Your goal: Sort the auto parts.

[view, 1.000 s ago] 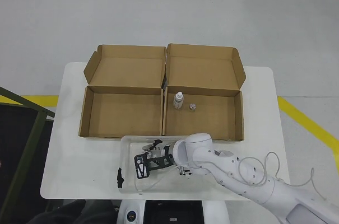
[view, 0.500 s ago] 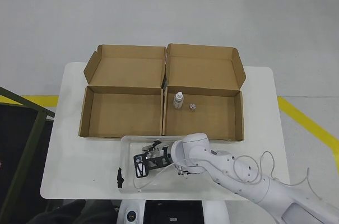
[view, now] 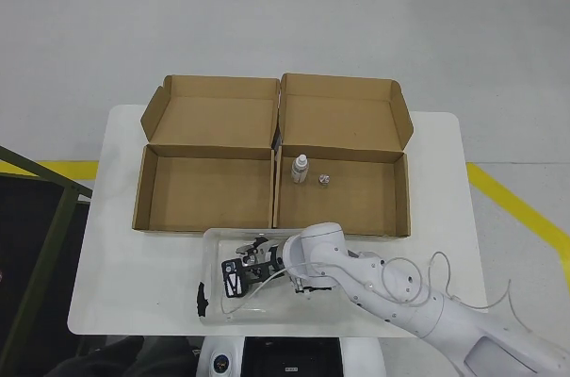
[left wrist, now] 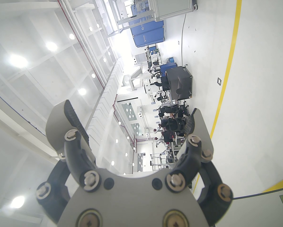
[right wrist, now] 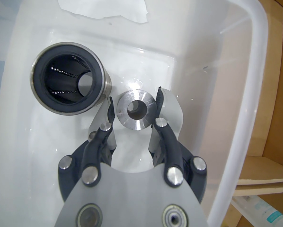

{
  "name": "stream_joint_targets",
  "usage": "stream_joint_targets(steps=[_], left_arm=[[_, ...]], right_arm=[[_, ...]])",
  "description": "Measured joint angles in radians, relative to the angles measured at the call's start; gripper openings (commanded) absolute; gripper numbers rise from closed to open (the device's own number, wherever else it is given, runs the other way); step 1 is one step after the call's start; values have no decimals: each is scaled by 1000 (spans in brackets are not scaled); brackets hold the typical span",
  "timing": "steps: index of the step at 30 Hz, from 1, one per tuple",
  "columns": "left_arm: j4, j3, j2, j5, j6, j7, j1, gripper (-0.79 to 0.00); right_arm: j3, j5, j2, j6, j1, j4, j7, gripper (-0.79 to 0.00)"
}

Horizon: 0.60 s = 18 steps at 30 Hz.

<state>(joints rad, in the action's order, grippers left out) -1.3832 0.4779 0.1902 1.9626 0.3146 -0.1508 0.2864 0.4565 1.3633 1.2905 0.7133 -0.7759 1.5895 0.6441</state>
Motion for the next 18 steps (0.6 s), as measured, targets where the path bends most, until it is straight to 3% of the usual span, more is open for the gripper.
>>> stream_joint_targets(steps=[2,6,18], left_arm=[[0,0,0,0,0,0,0,0],[0,0,0,0,0,0,0,0],[0,0,0,0,0,0,0,0]], right_arm=[[-1,0,3,3,0,-6,-5,-560],[2,-2,9,12,-2,-17,-16,-785],[62,-4,-4,44,-38,50,-54,-785]])
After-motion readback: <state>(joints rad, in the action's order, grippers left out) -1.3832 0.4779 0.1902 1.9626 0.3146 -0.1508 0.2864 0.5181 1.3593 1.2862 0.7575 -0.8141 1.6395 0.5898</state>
